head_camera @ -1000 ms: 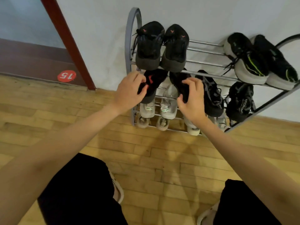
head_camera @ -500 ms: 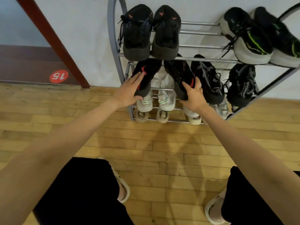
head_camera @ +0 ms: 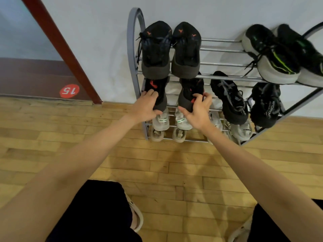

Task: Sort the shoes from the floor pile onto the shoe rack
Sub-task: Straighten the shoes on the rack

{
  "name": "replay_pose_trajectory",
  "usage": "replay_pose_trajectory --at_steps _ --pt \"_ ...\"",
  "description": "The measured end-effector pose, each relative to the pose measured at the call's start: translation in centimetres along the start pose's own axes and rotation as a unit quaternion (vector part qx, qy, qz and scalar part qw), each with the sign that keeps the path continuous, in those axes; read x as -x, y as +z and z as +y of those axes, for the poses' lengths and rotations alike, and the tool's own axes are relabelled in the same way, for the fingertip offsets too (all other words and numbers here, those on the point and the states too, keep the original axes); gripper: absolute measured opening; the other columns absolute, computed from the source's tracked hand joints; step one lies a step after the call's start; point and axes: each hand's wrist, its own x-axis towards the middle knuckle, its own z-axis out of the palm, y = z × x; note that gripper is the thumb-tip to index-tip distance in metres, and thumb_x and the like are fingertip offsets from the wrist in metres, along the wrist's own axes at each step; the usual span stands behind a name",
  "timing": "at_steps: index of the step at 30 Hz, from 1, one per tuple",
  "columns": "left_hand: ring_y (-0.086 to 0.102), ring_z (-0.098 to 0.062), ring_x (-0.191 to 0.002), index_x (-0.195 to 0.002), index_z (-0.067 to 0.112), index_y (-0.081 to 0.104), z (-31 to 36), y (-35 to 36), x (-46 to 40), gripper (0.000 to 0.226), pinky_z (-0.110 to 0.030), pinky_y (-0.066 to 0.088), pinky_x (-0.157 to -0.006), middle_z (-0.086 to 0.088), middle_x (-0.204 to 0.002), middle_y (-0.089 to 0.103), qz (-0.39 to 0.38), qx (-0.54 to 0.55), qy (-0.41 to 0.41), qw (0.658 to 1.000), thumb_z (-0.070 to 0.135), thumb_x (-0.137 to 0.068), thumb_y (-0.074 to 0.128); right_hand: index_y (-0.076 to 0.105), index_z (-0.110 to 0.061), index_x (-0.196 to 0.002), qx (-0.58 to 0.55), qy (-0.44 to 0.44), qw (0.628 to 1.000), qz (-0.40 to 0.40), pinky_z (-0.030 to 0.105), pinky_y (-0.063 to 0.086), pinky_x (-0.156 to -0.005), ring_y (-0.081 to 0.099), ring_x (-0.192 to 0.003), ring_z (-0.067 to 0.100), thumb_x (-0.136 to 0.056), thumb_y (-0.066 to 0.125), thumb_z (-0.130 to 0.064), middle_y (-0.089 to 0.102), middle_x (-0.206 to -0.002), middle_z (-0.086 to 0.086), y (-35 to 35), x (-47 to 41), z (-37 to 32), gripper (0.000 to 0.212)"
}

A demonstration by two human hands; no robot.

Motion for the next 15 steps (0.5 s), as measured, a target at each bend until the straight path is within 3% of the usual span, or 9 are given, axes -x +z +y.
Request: replay_pose_trajectory --at_steps 8,15 --pt "0.050 -0.033 -0.109 -0.114 0.005 0.046 0.2 0.4 0.1 0.056 -0.040 0.048 -0.087 -0.015 -0.119 0.043 0.037 -0.013 -0.032 0.999 0.028 -0.075 0.079 0.044 0.007 -0.128 0.034 -0.052 0.998 -0.004 0.048 0.033 -0.106 0.035 -0.123 0.047 -0.077 0.073 -0.049 0.033 -0.133 0.033 2.6 -0.8 -1.8 0.081" --pt "0.053 -0.033 -0.109 -0.120 0.004 0.047 0.5 0.9 0.6 0.060 -0.038 0.049 -0.088 -0.016 -0.125 0.042 0.069 0.006 -0.046 0.997 0.023 -0.074 0.080 0.039 0.008 -0.135 0.094 -0.052 0.994 -0.017 0.050 0.029 -0.107 0.036 -0.122 0.051 -0.078 0.071 -0.050 0.028 -0.138 0.039 3.9 -0.7 -1.7 0.087"
